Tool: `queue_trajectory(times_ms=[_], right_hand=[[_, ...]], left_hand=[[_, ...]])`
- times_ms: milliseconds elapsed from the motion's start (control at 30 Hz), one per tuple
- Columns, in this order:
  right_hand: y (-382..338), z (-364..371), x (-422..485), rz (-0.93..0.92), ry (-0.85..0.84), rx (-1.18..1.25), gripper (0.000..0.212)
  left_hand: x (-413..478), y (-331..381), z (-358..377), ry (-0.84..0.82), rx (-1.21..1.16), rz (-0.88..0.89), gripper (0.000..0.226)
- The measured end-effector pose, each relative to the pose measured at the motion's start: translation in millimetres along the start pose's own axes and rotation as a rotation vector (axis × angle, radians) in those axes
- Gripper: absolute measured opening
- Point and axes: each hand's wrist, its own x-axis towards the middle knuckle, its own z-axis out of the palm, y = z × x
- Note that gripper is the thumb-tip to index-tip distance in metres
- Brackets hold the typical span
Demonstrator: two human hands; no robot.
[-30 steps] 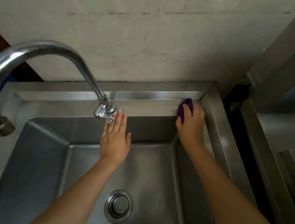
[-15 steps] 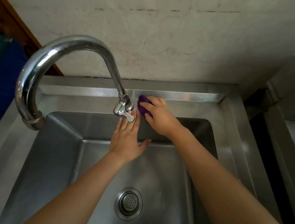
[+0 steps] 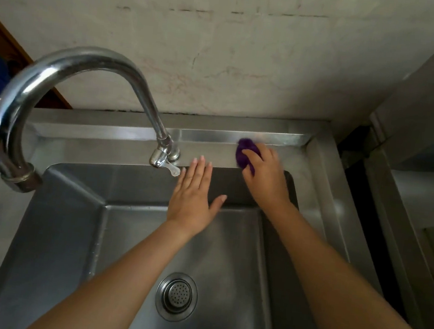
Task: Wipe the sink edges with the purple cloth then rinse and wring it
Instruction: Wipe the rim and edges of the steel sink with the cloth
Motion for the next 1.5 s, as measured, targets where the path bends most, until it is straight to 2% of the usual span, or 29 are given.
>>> queue_trajectory(times_ms=[100,267,367,433,533,600,700,800,1067,1233,1333,1400,1500], right_hand=[[27,-18,-5,0.071,0.043,-0.057,0.039],[35,-22,-16,0.118,0.048,-0.176,0.042],[38,-28,-4,0.272,0.185,-0.11,0.042],[45,-33,16,0.244,0.268,-0.091,0.043],[49,-27,45,0.051,0.145,-0.152,0.045],[54,-18,45,0.025,0.077,-0.147,0.047],[69,-16,23,0.061,0.106,-0.145,0.046],[77,-24,10,0.096,0.061,-0.153,0.044],[65,-39,-67,0.094,0.05,-0.087,0.044],[43,-48,-114,0.221,0.056,-0.078,0.043],[41,-64,-96,0.316,0.126,0.064,0.04],[51,-65,-62,0.347,0.168,0.059,0.042],[56,-45,-19,0.287,0.114,-0.019,0.044]], left_hand=[[15,13,1,-0.022,0.018,0.011,0.075],[55,31,6,-0.028,0.061,0.137,0.067],[75,31,10,0.023,0.117,0.174,0.067],[78,30,16,0.102,0.156,0.188,0.071],[79,30,22,0.137,0.174,0.182,0.069],[79,29,22,0.117,0.17,0.191,0.069],[80,28,23,0.13,0.181,0.195,0.068],[79,28,24,0.125,0.183,0.192,0.068],[77,29,19,0.092,0.17,0.198,0.071],[77,30,19,0.1,0.169,0.188,0.07],[78,31,18,0.087,0.169,0.193,0.072],[77,30,16,0.063,0.167,0.192,0.069],[79,30,10,-0.006,0.15,0.193,0.067]])
